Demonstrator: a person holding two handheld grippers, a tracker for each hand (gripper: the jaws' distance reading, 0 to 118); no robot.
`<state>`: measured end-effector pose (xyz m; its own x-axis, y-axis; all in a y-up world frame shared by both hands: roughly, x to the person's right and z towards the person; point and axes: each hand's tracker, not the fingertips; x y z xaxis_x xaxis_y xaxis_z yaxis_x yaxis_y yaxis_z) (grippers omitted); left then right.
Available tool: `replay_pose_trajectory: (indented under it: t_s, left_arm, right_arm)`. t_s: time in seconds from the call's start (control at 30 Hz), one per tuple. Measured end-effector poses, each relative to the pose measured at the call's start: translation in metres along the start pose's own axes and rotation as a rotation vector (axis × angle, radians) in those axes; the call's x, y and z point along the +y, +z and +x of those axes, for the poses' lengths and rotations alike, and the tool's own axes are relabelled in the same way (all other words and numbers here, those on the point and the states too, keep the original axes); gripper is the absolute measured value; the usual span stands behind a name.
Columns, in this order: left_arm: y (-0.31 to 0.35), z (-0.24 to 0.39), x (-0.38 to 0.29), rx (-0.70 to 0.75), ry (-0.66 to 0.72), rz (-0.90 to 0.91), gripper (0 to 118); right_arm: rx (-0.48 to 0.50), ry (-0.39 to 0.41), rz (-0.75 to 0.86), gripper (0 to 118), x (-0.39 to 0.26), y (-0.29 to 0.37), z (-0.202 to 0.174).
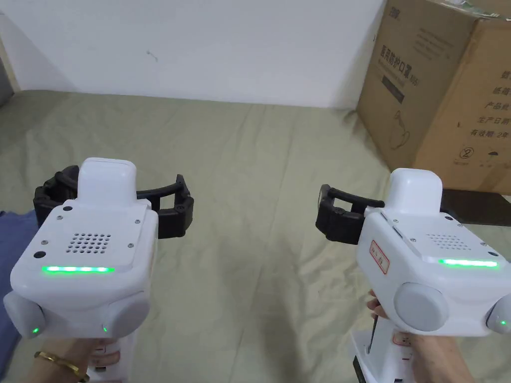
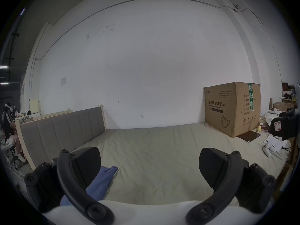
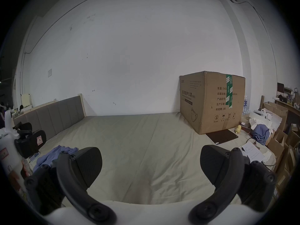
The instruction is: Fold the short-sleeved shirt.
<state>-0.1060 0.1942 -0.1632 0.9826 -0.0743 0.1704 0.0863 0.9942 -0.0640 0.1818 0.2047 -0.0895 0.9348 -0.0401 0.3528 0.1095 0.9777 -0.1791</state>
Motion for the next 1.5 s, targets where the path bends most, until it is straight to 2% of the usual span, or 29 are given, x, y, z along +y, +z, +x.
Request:
replay_pose_trajectory:
  t_s: [0.2, 0.23, 0.27, 0.3, 0.33, 0.37, 0.4, 0.43, 0.47, 0.6, 1.5]
  left_arm:
    - [0.002, 0.002, 0.001, 0.0, -0.005, -0.005, 116]
    - [0.004, 0.002, 0.003, 0.0, -0.009, -0.005, 107]
    - [0.005, 0.003, 0.003, 0.003, -0.016, -0.003, 89]
    - [0.006, 0.005, 0.004, 0.013, -0.024, 0.001, 59]
    - [0.006, 0.006, 0.005, 0.027, -0.03, 0.003, 20]
    - [0.005, 0.006, 0.005, 0.031, -0.03, 0.003, 6]
    - [0.004, 0.003, 0.004, 0.029, -0.022, 0.002, 5]
    - [0.005, 0.001, 0.006, 0.002, 0.002, -0.001, 2]
    - [0.006, -0.002, 0.009, -0.048, 0.033, -0.02, 0]
    - [0.007, -0.005, 0.011, -0.061, 0.06, -0.034, 0]
    - [0.006, -0.01, 0.01, -0.076, 0.059, -0.046, 0]
  right_arm:
    - [-0.007, 0.014, -0.009, 118, -0.001, 0.001, -0.003]
    - [-0.013, 0.022, -0.006, 115, -0.001, 0.002, -0.003]
    - [-0.021, 0.03, -0.002, 110, 0.0, 0.004, -0.005]
    - [-0.031, 0.034, 0.001, 96, 0.001, 0.007, -0.007]
    - [-0.034, 0.037, 0.005, 63, 0.002, 0.008, -0.008]
    - [-0.034, 0.038, 0.009, 34, 0.003, 0.008, -0.007]
    - [-0.032, 0.04, 0.01, 12, 0.004, 0.008, -0.008]
    - [-0.033, 0.037, 0.013, 3, 0.005, 0.009, -0.009]
    - [-0.027, 0.031, 0.02, 0, 0.005, 0.01, -0.009]
    - [0.016, 0.005, -0.009, 0, 0.008, 0.008, -0.005]
    - [0.03, 0.02, -0.017, 0, 0.009, 0.01, -0.01]
